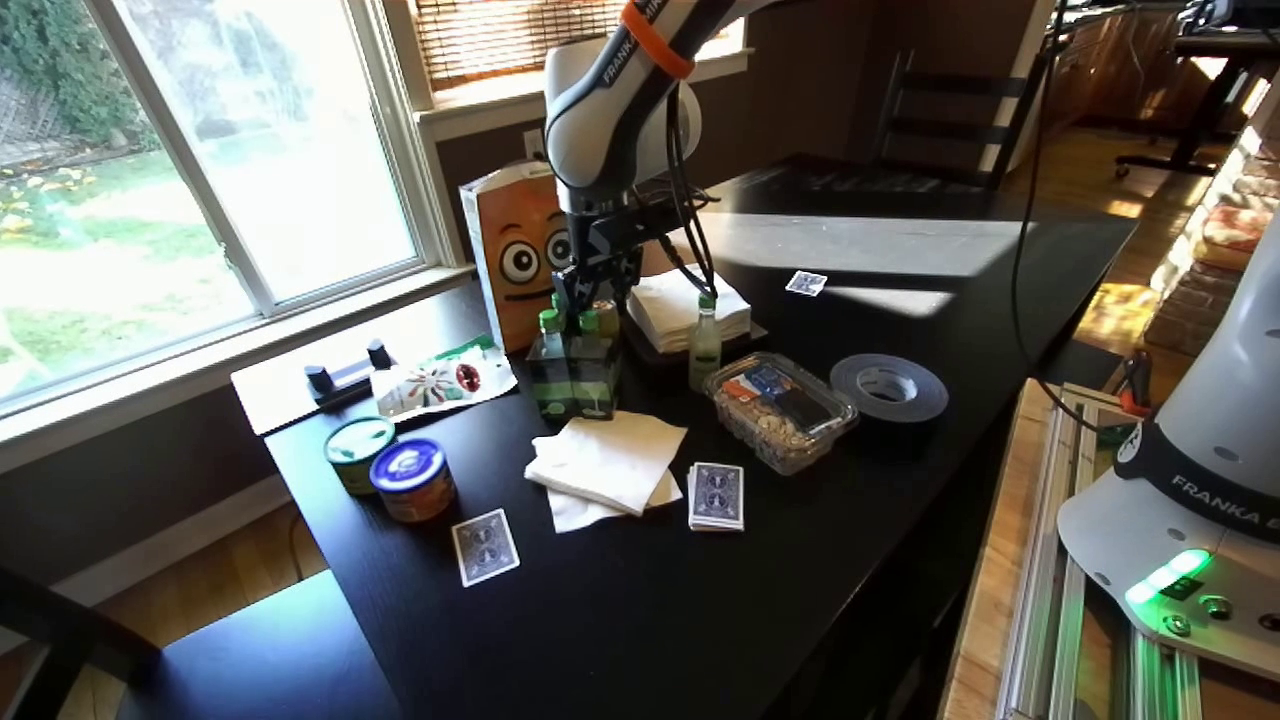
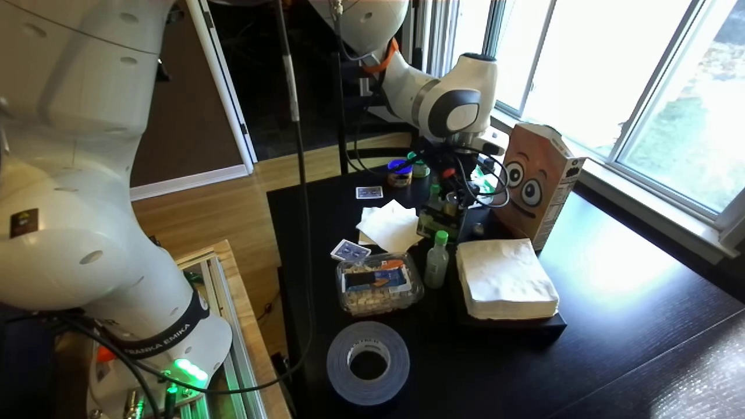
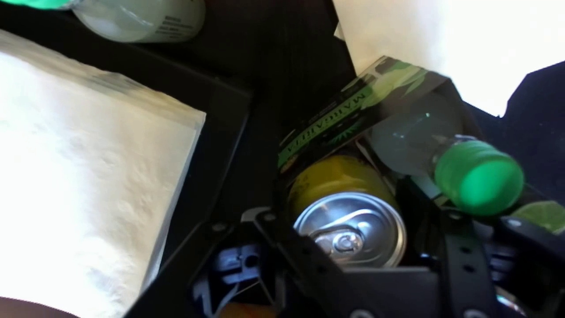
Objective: Move the box of bottles to the right then remove the can from the box.
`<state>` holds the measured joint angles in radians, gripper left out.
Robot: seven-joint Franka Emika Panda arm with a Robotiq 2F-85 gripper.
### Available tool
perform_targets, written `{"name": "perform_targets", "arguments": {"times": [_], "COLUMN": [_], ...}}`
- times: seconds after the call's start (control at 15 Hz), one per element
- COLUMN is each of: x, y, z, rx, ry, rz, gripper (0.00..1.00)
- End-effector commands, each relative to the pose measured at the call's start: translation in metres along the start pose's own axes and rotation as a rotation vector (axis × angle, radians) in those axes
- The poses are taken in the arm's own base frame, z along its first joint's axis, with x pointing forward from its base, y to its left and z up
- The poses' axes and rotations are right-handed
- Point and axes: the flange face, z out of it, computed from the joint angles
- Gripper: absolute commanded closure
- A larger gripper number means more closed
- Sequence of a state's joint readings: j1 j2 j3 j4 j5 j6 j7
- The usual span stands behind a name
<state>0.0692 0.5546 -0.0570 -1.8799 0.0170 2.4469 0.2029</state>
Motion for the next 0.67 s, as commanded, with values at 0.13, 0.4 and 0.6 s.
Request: {"name": "perform_targets", "arguments": {"times": [0.13, 0.4, 0.6], "x": [-0.008, -0.009, -0.016], "y": [-0.008, -0.020, -0.044], "z": [-0.083, -0.144, -0.176], "rx": [-0.022, -0.082, -0.126], "ry": [0.071, 0.118, 0.158], "rz": [-0.127, -0.180, -0.255], "gripper": [0.62, 0.62, 0.62]}}
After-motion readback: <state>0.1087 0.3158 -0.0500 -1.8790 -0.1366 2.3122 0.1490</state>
